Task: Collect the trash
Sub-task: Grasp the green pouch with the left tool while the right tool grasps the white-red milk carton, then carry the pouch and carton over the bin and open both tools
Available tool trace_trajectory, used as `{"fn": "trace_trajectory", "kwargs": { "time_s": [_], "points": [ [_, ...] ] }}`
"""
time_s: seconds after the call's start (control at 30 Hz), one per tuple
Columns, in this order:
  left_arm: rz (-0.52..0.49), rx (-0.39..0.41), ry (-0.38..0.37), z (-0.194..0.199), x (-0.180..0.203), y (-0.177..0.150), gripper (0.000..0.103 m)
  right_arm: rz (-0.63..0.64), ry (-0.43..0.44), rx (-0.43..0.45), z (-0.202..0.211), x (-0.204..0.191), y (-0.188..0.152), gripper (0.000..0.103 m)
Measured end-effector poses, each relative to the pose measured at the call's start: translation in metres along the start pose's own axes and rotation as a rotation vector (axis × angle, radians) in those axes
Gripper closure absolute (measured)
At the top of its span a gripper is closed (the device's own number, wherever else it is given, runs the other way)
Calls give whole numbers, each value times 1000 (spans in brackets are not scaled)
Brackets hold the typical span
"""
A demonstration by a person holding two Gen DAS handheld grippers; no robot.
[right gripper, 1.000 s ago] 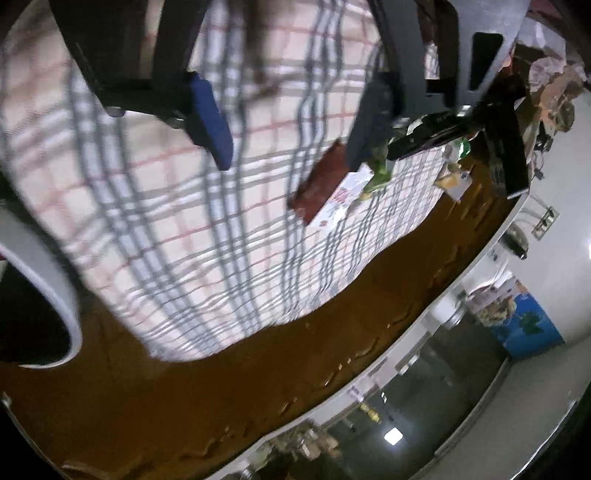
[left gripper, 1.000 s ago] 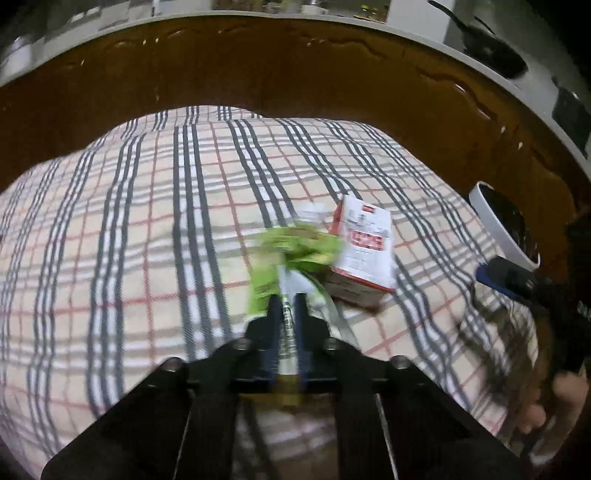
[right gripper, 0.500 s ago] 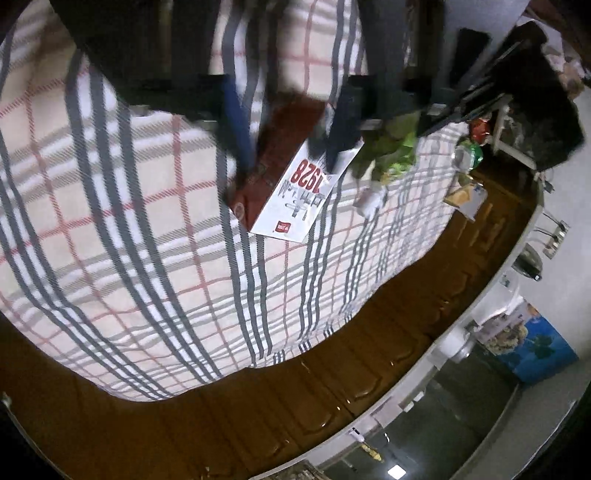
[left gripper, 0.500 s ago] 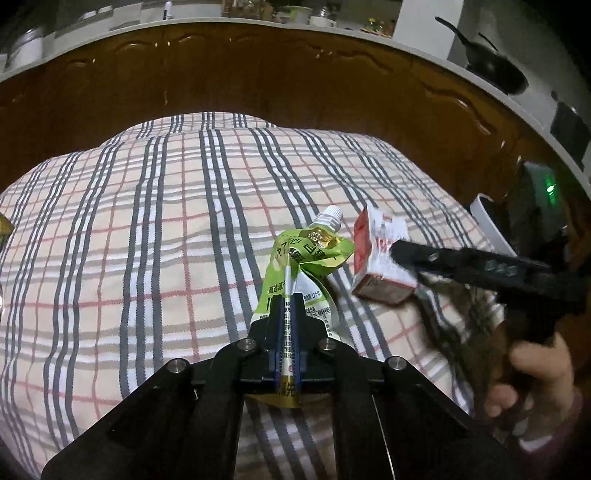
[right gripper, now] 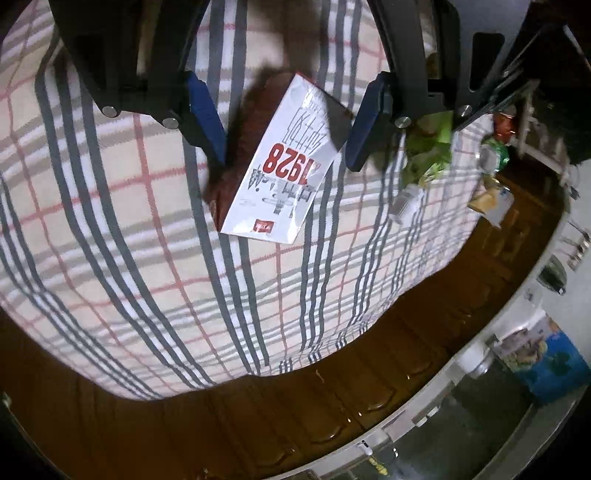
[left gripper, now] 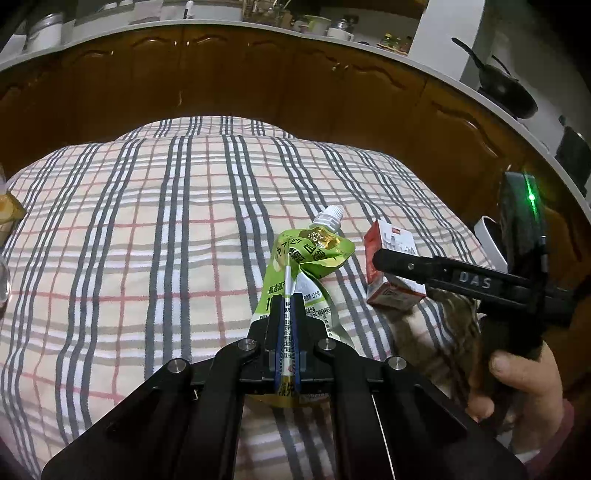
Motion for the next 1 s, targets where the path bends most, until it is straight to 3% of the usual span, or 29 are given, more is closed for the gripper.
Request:
{"fn": "trace_trajectory", "kwargs": {
  "time_s": [0.1,0.27,0.57,1.0],
  "points": [
    [-3,4,-7,1,1,0,100,23,-7,1,3,0,-1,42],
    [-4,12,-23,4,8,4,100,71,3,33,25,2,-3,59],
    [-21,21,-87,8,41,14,100,22,46,112,84,37,-11,60],
    [-154,29,-233,2,150,31,100,-117,-3,285,186,114,-22,61]
  ]
}}
Point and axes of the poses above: each gripper's, at about its wrist camera, not at the fingertips, and z roughly against the way its jaws point, x to its right, y to its top, the point moved 4 cm from there along -z, roughly the way its jaws point, and after that the axes turned 6 degrees about y, right-handed, at the moved point
